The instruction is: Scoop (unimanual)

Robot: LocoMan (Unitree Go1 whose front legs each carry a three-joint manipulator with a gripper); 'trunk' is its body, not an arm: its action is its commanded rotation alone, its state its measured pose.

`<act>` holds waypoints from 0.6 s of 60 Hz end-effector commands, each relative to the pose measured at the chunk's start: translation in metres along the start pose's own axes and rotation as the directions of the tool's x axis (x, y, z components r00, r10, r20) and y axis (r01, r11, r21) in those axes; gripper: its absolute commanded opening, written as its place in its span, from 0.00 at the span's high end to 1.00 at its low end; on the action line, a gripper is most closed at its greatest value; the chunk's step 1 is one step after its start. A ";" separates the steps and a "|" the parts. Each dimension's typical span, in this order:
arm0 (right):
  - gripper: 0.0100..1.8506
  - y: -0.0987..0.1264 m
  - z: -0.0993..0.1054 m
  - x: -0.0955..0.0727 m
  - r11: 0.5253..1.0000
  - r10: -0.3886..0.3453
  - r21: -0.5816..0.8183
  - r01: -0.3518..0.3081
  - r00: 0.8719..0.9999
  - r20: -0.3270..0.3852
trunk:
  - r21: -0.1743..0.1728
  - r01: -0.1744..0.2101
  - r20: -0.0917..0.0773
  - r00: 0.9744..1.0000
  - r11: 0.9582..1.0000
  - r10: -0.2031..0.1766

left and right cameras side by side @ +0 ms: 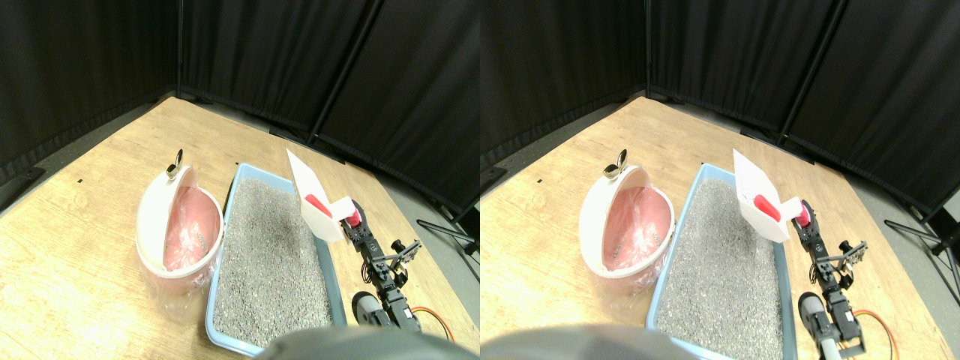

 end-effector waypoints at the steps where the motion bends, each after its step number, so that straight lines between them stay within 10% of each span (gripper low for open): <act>1: 0.98 0.009 0.007 0.003 0.998 0.066 -0.004 -0.066 0.997 0.044 | -0.009 -0.011 0.009 1.000 1.000 0.012; 36: 0.98 0.030 0.005 0.009 0.981 0.138 -0.135 -0.140 0.990 -0.025 | -0.038 -0.061 0.010 0.998 0.997 0.061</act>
